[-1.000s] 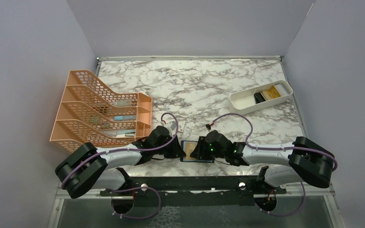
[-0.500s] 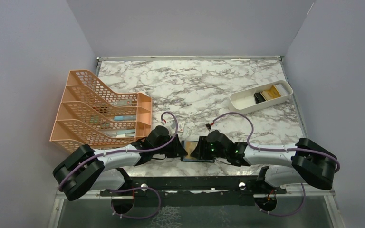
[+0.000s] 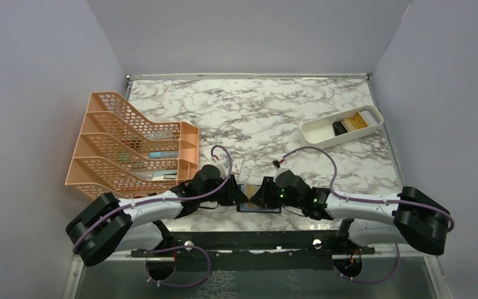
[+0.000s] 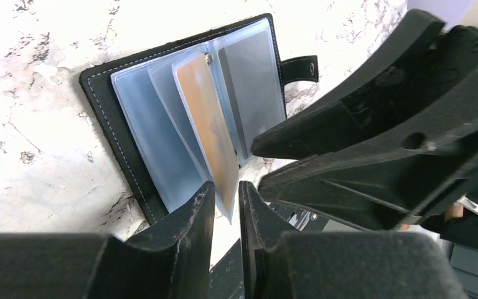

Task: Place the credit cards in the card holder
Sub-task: Turn over the card slot in the card holder.

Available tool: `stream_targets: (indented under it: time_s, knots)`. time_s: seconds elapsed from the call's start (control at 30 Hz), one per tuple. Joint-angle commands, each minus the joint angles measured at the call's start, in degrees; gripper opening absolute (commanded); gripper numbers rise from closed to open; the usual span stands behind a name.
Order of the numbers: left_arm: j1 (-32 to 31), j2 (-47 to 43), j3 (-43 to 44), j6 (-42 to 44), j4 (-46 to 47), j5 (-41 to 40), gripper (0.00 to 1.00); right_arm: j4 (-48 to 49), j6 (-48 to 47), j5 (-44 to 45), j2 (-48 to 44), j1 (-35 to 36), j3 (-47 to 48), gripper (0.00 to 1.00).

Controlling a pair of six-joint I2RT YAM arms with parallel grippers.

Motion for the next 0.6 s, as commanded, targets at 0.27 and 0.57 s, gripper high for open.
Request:
stream_targets:
  time_s: [0.27,0.57]
  knots:
    - [-0.7,-0.4,2.5,0.0,1.5,1.3,0.24,-6.7,-2.9,7.6,-11.2,-0.1,-1.1,0.43]
    - [-1.2,-1.8,3.8,0.2,-1.8,-0.8,0.25,-9.3,-1.7,10.0,-13.5,-0.1,-1.4,0.43]
